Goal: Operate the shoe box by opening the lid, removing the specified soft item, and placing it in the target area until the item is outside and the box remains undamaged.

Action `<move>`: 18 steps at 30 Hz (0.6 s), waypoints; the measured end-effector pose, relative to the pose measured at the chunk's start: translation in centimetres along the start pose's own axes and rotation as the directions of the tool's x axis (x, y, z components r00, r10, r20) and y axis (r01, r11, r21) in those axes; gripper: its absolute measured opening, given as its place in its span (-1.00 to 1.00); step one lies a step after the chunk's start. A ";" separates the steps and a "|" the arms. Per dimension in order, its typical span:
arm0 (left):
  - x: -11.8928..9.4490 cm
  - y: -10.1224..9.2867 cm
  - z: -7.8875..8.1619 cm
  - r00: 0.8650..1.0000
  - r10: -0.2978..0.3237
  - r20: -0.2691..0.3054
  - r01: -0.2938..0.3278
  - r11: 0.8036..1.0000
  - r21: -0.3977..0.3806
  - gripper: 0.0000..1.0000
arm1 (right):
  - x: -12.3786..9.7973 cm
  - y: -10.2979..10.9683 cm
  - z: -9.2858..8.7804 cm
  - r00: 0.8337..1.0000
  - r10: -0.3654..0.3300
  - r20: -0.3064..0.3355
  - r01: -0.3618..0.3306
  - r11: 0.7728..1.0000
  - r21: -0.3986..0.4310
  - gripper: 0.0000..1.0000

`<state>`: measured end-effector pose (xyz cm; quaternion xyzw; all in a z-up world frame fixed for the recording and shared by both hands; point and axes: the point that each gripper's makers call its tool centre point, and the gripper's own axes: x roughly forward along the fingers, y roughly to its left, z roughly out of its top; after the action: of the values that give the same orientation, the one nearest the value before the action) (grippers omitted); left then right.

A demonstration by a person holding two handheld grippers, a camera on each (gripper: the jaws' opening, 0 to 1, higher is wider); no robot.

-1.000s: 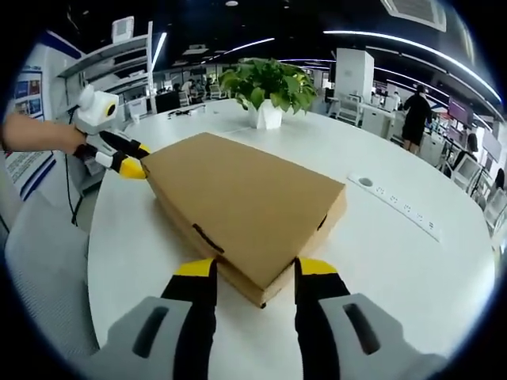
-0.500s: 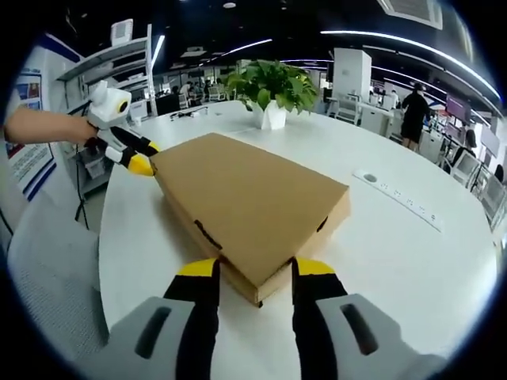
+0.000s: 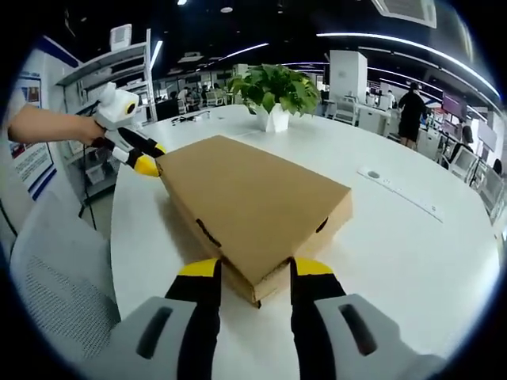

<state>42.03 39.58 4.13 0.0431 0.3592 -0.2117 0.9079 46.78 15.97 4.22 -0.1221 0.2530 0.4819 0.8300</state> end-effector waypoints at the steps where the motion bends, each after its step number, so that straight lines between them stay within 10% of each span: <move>1: -0.2 0.0 -0.2 1.000 -0.003 -0.002 0.003 1.000 0.003 -0.31 | -0.1 0.2 -0.1 1.000 0.000 0.003 0.000 1.000 0.005 -0.40; 18: -1.9 -0.8 -1.9 0.999 -0.031 -0.017 0.031 0.999 0.020 -0.31 | -1.5 3.1 -1.1 1.000 0.002 0.019 -0.002 1.000 0.021 -0.41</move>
<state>39.24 39.95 4.01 0.0483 0.3654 -0.2291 0.9009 43.17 15.95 4.27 -0.1086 0.2503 0.4813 0.8330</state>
